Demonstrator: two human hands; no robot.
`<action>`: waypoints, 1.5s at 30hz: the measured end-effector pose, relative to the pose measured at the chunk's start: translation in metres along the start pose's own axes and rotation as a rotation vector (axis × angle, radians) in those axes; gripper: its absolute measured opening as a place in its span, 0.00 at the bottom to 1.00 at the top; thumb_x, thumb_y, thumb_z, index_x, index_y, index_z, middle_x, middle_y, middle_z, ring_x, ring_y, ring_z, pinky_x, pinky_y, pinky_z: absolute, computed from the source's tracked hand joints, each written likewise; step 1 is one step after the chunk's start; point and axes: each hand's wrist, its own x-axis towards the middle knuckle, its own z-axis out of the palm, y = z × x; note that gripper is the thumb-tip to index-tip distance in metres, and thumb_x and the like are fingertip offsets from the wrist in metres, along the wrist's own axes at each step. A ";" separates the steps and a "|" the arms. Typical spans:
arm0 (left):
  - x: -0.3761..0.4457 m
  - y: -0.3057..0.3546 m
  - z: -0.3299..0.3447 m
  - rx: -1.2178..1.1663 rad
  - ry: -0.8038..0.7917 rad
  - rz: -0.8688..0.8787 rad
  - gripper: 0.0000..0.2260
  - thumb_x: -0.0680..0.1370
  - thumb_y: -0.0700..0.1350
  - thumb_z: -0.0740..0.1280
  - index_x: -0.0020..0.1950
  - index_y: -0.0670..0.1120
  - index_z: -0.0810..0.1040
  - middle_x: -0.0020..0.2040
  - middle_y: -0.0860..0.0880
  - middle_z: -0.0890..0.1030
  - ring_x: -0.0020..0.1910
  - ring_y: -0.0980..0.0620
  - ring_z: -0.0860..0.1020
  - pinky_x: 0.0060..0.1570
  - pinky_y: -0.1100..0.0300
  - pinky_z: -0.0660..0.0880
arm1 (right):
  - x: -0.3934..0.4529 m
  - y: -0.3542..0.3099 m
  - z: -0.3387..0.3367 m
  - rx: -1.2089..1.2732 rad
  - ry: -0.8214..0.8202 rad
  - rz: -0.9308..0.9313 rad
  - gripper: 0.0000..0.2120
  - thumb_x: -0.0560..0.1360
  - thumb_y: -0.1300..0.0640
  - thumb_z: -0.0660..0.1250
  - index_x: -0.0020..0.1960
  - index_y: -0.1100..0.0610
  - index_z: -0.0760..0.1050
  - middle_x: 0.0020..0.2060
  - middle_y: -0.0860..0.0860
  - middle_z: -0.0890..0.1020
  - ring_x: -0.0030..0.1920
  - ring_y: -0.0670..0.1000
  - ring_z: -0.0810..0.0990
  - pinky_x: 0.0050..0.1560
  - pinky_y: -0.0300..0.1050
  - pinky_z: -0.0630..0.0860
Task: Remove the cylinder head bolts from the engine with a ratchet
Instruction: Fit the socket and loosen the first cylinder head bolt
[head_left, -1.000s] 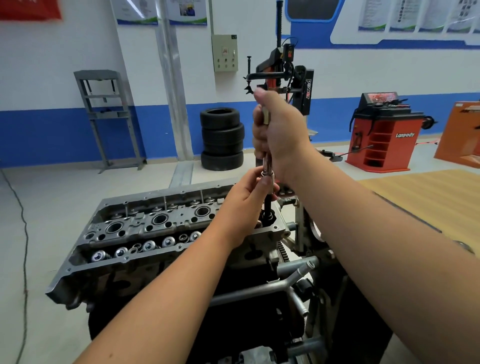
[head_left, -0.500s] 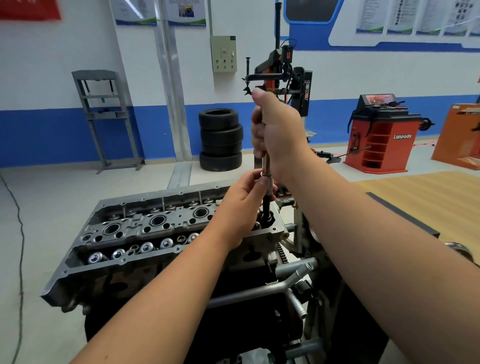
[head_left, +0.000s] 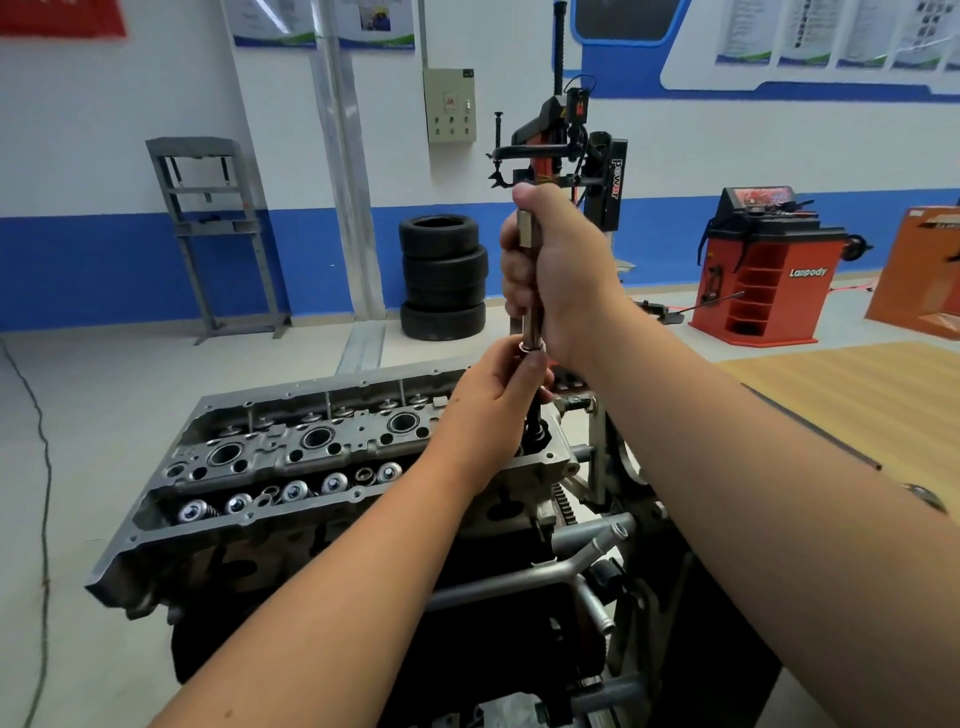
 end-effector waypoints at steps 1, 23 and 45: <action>0.001 0.000 0.001 0.012 0.017 0.000 0.04 0.85 0.55 0.62 0.55 0.60 0.76 0.47 0.53 0.84 0.45 0.55 0.83 0.47 0.64 0.76 | -0.001 0.003 0.001 -0.051 0.047 -0.052 0.19 0.81 0.46 0.60 0.36 0.55 0.72 0.25 0.49 0.70 0.26 0.49 0.65 0.29 0.43 0.64; 0.000 -0.003 -0.003 -0.040 -0.052 -0.019 0.11 0.82 0.62 0.59 0.59 0.65 0.77 0.48 0.60 0.84 0.50 0.58 0.83 0.51 0.58 0.74 | 0.002 -0.002 0.002 0.036 0.058 -0.056 0.18 0.80 0.49 0.61 0.32 0.54 0.68 0.22 0.47 0.65 0.23 0.48 0.59 0.28 0.44 0.58; 0.004 -0.006 -0.003 0.018 0.031 -0.024 0.11 0.80 0.64 0.65 0.55 0.59 0.78 0.50 0.55 0.84 0.52 0.51 0.81 0.56 0.48 0.79 | 0.002 -0.002 0.009 -0.113 0.218 -0.049 0.16 0.79 0.51 0.59 0.35 0.54 0.75 0.27 0.48 0.73 0.29 0.50 0.68 0.35 0.47 0.67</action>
